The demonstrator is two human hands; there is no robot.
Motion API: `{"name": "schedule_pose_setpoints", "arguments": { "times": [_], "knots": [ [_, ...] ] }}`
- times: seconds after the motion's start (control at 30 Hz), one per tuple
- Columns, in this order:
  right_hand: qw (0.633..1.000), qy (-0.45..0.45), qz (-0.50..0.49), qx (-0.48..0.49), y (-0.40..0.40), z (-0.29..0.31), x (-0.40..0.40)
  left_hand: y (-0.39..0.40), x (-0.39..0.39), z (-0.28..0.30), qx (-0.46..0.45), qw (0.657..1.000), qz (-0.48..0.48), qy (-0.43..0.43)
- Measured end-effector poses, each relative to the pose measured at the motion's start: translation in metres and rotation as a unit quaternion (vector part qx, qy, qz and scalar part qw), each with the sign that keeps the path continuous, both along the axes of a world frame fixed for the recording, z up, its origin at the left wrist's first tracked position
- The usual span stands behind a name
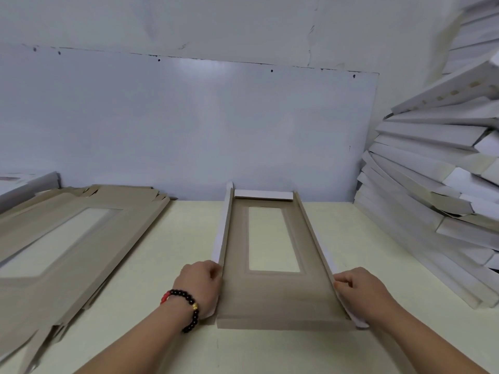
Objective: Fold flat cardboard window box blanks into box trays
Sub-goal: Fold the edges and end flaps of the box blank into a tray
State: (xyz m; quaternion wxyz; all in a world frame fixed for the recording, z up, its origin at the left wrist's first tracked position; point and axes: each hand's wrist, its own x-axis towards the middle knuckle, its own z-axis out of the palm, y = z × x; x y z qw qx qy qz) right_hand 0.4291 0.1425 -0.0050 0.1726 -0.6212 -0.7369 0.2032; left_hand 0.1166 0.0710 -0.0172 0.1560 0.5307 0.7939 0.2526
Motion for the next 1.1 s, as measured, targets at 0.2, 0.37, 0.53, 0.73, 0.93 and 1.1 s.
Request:
{"name": "schedule_pose_setpoints", "arguments": {
  "times": [0.2,0.37,0.53,0.73,0.93,1.1],
  "knots": [
    [0.998,-0.042,-0.036,-0.027,0.011,-0.005,-0.005,0.014,0.002,-0.006,-0.075,0.993,0.008,0.092],
    [0.997,-0.054,-0.037,-0.031,0.019,-0.005,-0.005,0.025,-0.002,0.005,-0.119,0.990,0.012,0.071],
    [0.998,-0.039,-0.035,-0.038,0.024,-0.006,-0.003,0.030,-0.005,0.006,-0.135,0.990,0.016,0.031],
    [0.998,0.043,-0.023,-0.028,0.032,-0.012,-0.001,0.027,-0.008,0.004,-0.128,0.991,0.046,-0.021],
    [0.998,0.048,-0.003,-0.051,0.028,-0.013,0.002,0.024,-0.008,0.003,-0.086,0.995,0.046,-0.012],
    [0.998,0.041,-0.003,-0.057,0.024,-0.009,-0.001,0.024,-0.004,-0.001,-0.013,0.996,0.065,-0.058]
  ]
}}
